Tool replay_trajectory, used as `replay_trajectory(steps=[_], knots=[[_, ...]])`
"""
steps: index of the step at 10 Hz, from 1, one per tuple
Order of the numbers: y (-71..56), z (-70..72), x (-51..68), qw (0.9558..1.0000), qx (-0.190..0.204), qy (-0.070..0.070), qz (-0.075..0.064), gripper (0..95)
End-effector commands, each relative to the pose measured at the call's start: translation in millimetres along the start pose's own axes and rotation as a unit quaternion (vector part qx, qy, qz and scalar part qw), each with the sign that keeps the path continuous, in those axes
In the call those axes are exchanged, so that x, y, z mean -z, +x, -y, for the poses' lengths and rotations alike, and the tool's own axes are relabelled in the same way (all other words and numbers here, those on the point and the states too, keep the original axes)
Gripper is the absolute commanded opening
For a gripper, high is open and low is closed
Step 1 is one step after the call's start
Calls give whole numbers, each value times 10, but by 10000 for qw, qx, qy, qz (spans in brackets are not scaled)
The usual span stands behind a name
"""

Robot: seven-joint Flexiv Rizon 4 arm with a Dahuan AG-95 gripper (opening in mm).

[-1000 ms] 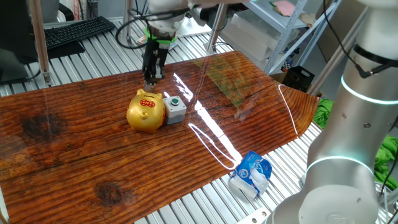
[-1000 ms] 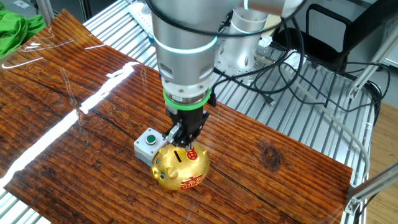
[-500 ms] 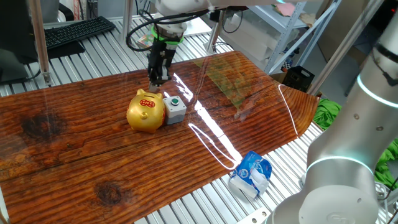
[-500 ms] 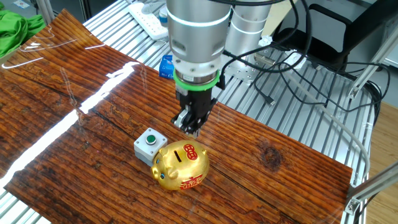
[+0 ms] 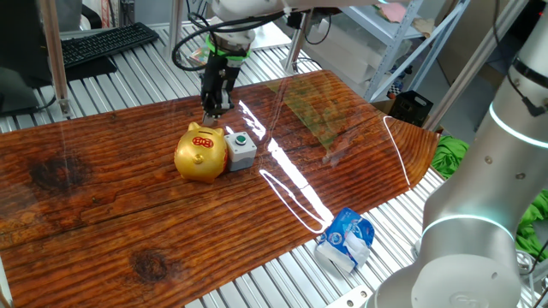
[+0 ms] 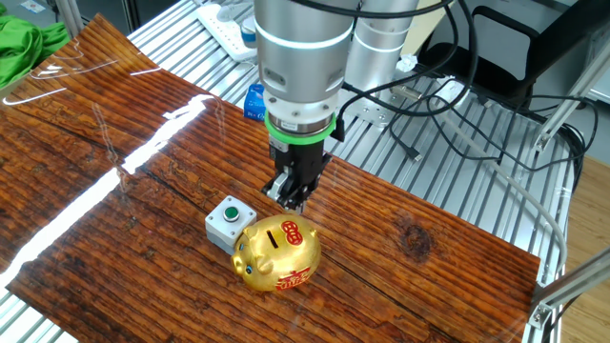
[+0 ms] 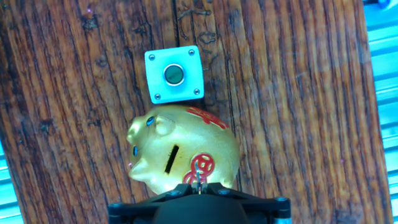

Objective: Drop coins into a piggy bank

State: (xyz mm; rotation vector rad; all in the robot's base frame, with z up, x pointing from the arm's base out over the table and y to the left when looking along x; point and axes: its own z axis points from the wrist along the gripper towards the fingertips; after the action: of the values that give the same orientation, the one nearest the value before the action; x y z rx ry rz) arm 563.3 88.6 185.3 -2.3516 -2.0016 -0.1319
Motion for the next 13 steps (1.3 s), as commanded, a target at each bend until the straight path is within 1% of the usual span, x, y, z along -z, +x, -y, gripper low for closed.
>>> replay_trajectory(steps=[1,3,4,6,9,11,13], knots=[[12,-19,-7,10000,17,-9,14,0],[12,-19,-7,9999,-76,14,-79,0],[12,-19,-7,9999,-42,-8,-129,0],[12,-19,-7,9999,-35,-15,-154,0],[12,-19,-7,9995,137,-40,-266,0],[12,-19,-7,9991,233,-100,-351,0],[12,-19,-7,9989,218,-131,-384,0]])
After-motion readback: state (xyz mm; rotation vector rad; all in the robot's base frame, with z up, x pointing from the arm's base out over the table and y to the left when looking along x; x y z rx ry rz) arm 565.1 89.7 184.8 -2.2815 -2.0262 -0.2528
